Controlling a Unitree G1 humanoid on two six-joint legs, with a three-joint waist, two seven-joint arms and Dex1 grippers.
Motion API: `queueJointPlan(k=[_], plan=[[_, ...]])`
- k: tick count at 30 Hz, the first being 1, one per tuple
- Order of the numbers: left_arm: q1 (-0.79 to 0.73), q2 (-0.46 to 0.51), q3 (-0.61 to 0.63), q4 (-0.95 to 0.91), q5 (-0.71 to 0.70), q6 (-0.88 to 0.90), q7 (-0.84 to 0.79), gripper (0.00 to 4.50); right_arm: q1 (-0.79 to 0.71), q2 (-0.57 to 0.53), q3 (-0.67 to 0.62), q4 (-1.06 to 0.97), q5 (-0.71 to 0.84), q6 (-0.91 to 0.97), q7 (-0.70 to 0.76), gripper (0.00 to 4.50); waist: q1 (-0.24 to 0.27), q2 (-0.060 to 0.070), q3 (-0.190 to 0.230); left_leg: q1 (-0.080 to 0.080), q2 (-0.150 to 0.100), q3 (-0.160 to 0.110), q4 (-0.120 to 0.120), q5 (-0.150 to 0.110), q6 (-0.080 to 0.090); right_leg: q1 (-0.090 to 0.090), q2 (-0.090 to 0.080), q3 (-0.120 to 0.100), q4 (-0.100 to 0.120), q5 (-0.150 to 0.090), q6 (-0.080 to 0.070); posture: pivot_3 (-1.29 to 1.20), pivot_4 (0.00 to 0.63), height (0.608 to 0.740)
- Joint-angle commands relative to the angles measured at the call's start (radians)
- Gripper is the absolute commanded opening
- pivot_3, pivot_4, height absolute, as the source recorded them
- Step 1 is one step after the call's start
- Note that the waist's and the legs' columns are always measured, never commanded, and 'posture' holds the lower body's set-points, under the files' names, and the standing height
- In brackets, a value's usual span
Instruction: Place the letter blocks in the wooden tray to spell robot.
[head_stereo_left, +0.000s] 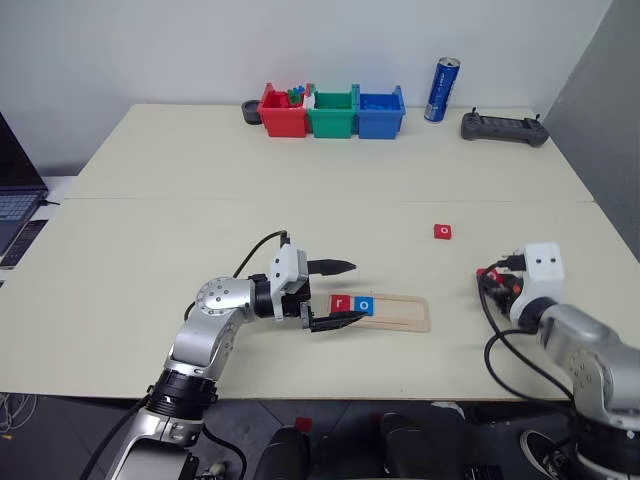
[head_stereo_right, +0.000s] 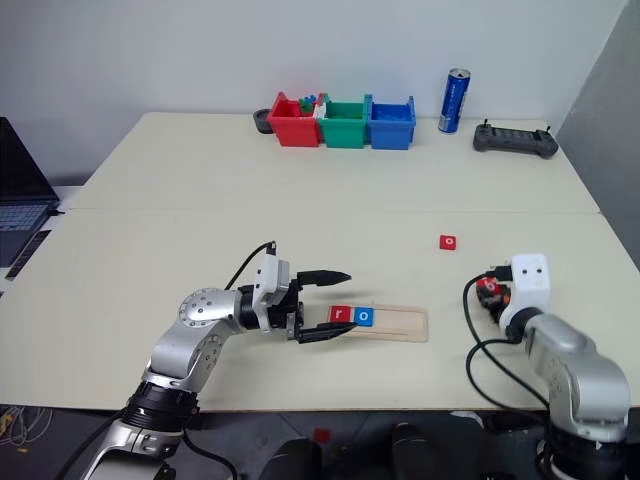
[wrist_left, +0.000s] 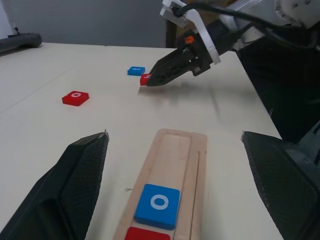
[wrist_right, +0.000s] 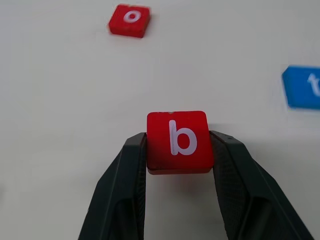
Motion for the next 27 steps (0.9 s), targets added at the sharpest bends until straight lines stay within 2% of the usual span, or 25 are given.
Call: queueJointPlan(k=[1,8,9,11,16,17,19,22,25,27], plan=[[-0.019,-0.002,-0.003,-0.021,-0.015,-0.003,0.003,4.5,0.047,0.054,-0.003,-0.13,-0.007,0.081,-0.065,1.47,0.0,0.0,0.0,0.0,0.0,0.0,0.0,0.0,0.0,0.0,0.0,0.0,0.0,0.0,0.0,0.0,0.15,0.74],[-0.041,-0.006,-0.013,-0.004,-0.016,-0.006,-0.008,4.5,0.099,0.11,0.025,-0.15,-0.032,0.112,-0.103,1.47,0.0,0.0,0.0,0.0,0.0,0.0,0.0,0.0,0.0,0.0,0.0,0.0,-0.001,0.0,0.0,0.0,0.15,0.74],[-0.042,-0.006,-0.014,-0.003,-0.016,-0.006,-0.009,4.5,0.099,0.123,0.019,-0.151,-0.03,0.12,-0.105,2.18,-0.001,0.0,0.0,0.0,0.0,0.0,0.0,0.0,0.0,0.0,0.0,0.0,-0.001,0.0,0.0,0.0,0.15,0.74],[-0.044,-0.008,-0.014,-0.002,-0.015,-0.01,-0.008,4.5,0.102,0.129,0.019,-0.155,-0.031,0.119,-0.102,2.72,-0.001,0.0,0.0,0.0,0.0,0.0,0.0,0.0,0.0,0.0,0.0,0.0,-0.001,0.0,0.0,0.0,0.15,0.74],[-0.059,-0.018,-0.012,0.006,-0.014,-0.008,0.002,4.5,0.067,0.132,-0.003,-0.166,-0.034,0.127,-0.098,4.45,-0.002,0.0,0.0,0.0,0.0,0.0,0.0,0.0,0.0,0.0,0.0,0.0,-0.001,0.0,0.0,0.0,0.15,0.74],[-0.059,-0.018,-0.011,0.008,-0.013,-0.009,0.001,4.5,0.052,0.124,-0.006,-0.168,-0.035,0.126,-0.096,4.48,-0.003,0.0,0.0,0.0,0.0,0.0,0.0,0.0,0.0,0.0,0.0,0.0,-0.001,0.0,0.0,0.0,0.15,0.74],[-0.058,-0.013,-0.009,0.013,-0.009,-0.015,-0.003,4.5,0.001,0.05,0.004,-0.159,-0.042,0.109,-0.067,4.48,-0.003,0.0,0.0,0.0,0.0,0.001,0.0,0.0,0.0,0.0,0.0,0.0,-0.001,0.0,0.0,0.0,0.15,0.74],[-0.065,-0.011,-0.007,0.019,-0.009,-0.016,-0.006,4.5,-0.09,-0.149,0.042,-0.1,-0.019,0.034,0.076,4.48,-0.005,0.0,0.0,0.0,-0.001,0.002,0.0,0.0,0.0,0.0,-0.001,0.001,-0.002,0.0,0.0,0.0,0.15,0.74],[-0.076,-0.014,-0.011,0.032,-0.011,-0.022,-0.016,4.5,-0.114,-0.351,0.099,-0.009,0.015,-0.148,0.323,4.48,-0.005,0.0,0.0,0.0,-0.001,0.001,0.0,0.0,0.0,0.0,0.0,0.0,-0.002,0.0,0.0,0.0,0.15,0.74],[-0.082,-0.015,-0.016,0.042,-0.01,-0.028,-0.026,4.5,-0.089,-0.455,0.111,0.079,0.041,-0.335,0.54,4.48,-0.005,-0.001,0.001,0.0,0.0,0.0,-0.001,0.0,0.001,0.001,0.0,-0.001,-0.003,0.0,0.0,0.0,0.15,0.74]])
